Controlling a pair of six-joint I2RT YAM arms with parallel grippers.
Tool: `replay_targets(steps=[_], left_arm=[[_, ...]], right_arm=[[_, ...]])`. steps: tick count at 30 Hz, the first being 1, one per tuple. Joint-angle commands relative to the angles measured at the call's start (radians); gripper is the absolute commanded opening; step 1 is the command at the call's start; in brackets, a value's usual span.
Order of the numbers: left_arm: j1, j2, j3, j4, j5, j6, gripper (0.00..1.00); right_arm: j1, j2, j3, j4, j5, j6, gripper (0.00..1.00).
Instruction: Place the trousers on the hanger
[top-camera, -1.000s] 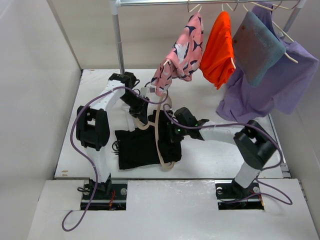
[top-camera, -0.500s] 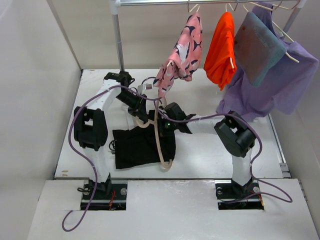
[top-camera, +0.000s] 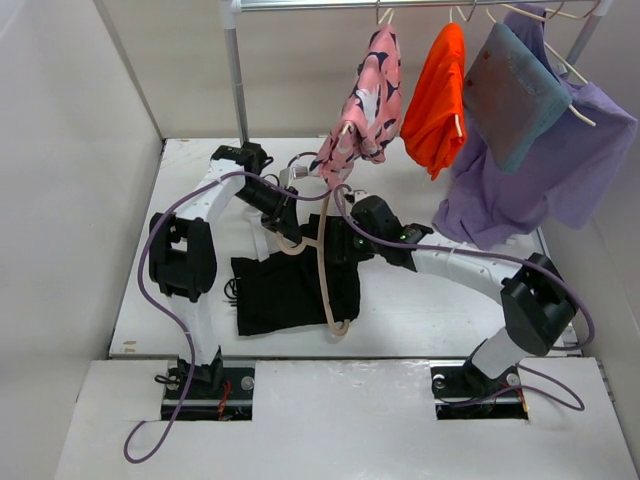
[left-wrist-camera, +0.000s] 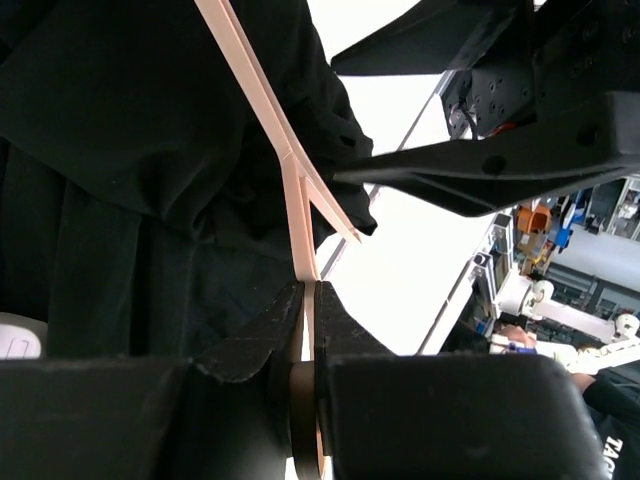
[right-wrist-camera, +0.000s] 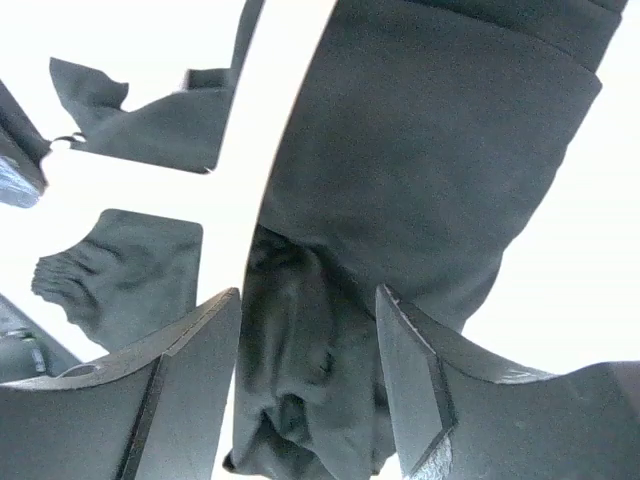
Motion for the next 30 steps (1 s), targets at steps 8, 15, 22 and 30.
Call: replay_targets(steps=[8, 15, 22, 30], left_arm=[[-0.008, -0.027, 0.025, 0.052, 0.046, -0.023, 0.00], [-0.008, -0.036, 0.016, 0.062, 0.037, -0.032, 0.00], [-0.008, -0.056, -0.002, 0.062, 0.027, -0.032, 0.00], [-0.019, -0.056, -0.012, 0.026, -0.063, 0.033, 0.30]], right_arm=[[0.095, -0.099, -0.001, -0.022, 0.115, 0.040, 0.66], [0.143, 0.044, 0.097, -0.077, 0.197, 0.109, 0.66], [0.143, 0.156, 0.175, -0.102, 0.203, 0.129, 0.57], [0.134, 0.164, 0.206, -0.125, 0.096, 0.173, 0.00]])
